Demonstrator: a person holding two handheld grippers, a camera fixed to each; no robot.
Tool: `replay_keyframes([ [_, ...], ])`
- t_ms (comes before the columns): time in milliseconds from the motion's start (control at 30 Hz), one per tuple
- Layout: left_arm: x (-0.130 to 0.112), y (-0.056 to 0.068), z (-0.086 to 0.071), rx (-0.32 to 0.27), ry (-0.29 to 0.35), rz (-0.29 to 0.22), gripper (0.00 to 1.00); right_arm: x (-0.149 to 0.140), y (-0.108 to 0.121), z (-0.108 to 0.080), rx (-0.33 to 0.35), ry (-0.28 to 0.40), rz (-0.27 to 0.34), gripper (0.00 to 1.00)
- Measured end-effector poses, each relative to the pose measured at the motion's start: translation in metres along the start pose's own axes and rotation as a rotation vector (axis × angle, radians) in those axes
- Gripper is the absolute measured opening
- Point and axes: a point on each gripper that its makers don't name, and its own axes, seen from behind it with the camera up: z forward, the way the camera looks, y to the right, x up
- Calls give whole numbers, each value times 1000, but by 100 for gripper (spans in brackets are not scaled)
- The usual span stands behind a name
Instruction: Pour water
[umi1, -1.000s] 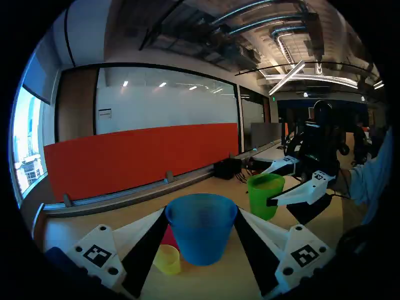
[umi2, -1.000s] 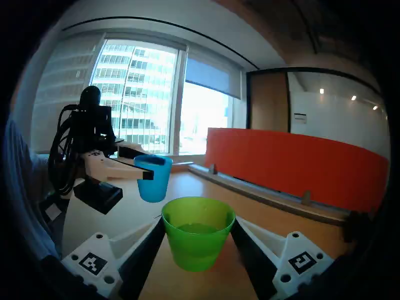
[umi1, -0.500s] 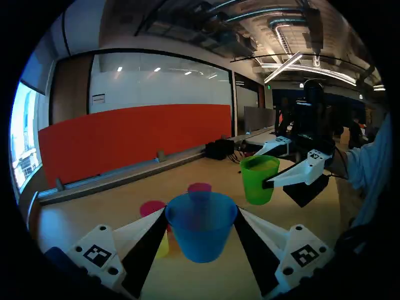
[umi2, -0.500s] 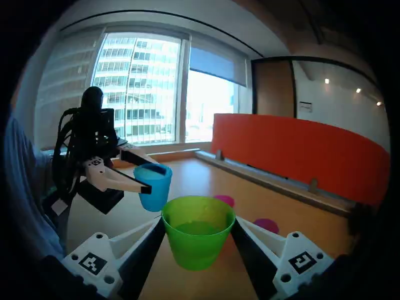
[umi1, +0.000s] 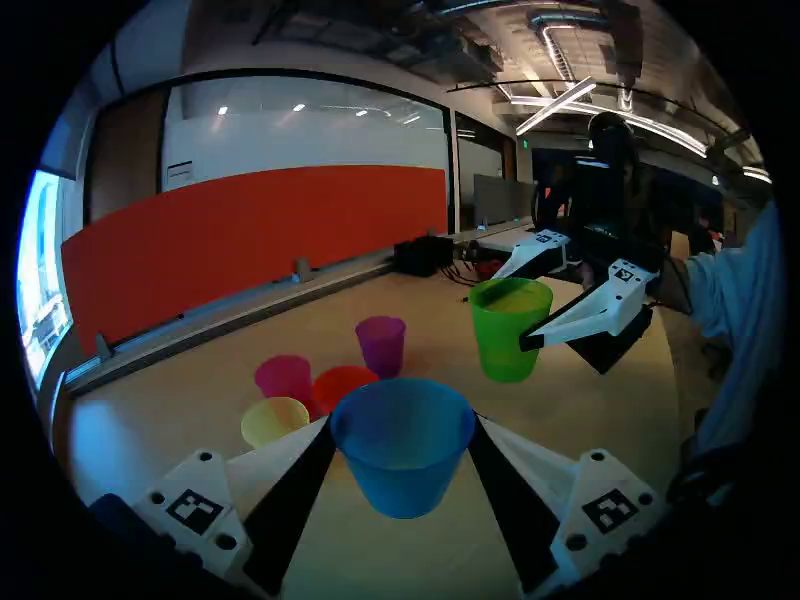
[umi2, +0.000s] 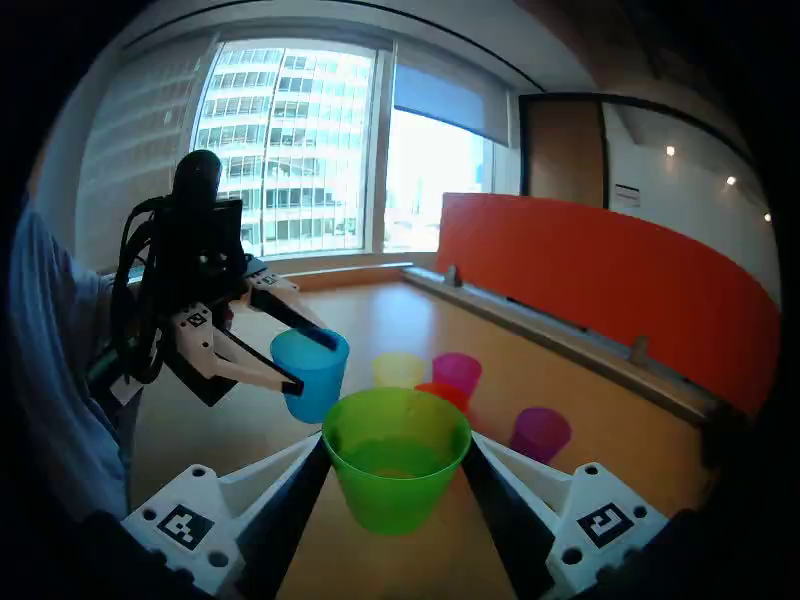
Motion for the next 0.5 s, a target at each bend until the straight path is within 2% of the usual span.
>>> replay_keyframes([
  [200,-16,7,6,-22,-47,21,90,-16,-1,3,22,-52,-14,91],
  [500,-39,14,14,-60,-107,20,90,-46,-6,11,63,-138,-22,91],
])
